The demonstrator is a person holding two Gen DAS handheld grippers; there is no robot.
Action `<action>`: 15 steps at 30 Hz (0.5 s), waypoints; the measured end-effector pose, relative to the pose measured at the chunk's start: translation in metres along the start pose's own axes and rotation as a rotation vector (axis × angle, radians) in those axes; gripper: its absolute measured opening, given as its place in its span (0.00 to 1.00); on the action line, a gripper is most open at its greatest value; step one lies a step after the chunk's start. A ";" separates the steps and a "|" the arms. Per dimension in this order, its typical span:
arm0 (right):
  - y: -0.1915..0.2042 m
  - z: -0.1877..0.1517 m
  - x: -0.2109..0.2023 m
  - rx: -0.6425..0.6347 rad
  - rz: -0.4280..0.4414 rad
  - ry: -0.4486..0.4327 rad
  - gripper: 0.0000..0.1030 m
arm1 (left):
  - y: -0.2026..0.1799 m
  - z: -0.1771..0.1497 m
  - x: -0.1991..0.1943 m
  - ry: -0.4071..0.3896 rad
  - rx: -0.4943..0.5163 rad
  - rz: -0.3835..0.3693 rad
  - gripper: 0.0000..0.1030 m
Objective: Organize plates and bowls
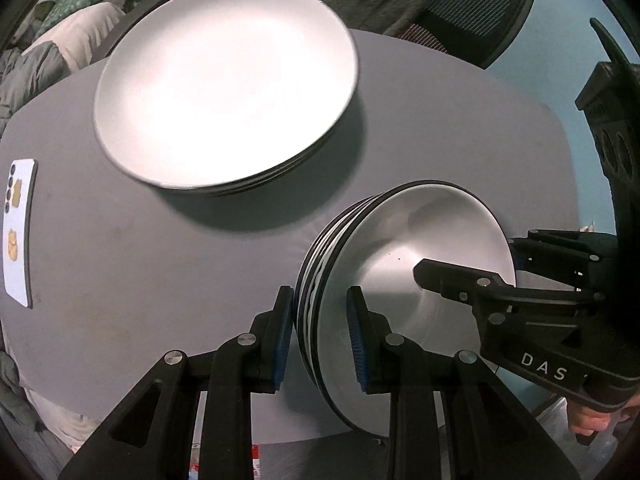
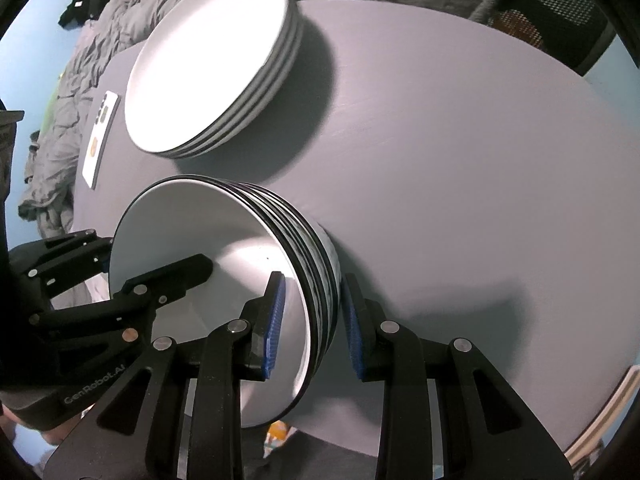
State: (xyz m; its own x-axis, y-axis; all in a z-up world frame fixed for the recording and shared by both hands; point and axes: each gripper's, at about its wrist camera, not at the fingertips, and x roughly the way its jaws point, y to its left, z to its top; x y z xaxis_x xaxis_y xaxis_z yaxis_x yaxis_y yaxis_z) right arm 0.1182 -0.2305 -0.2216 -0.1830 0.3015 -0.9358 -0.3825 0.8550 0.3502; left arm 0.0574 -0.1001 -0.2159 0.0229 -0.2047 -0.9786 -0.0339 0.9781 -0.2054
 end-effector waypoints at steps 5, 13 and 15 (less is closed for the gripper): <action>0.019 -0.007 0.008 0.012 -0.004 -0.003 0.28 | 0.017 -0.008 -0.002 0.003 0.009 -0.002 0.25; 0.045 -0.010 0.017 0.050 -0.009 -0.033 0.28 | 0.039 -0.012 -0.002 0.013 0.029 0.000 0.25; 0.051 -0.012 0.019 0.063 -0.010 -0.038 0.28 | 0.042 -0.012 -0.001 0.018 0.042 -0.003 0.25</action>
State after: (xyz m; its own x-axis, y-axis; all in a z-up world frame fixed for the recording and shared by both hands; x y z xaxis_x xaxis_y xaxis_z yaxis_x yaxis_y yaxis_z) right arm 0.0844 -0.1856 -0.2213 -0.1443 0.3073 -0.9406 -0.3264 0.8826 0.3384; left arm 0.0443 -0.0592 -0.2239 0.0050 -0.2078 -0.9782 0.0078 0.9781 -0.2078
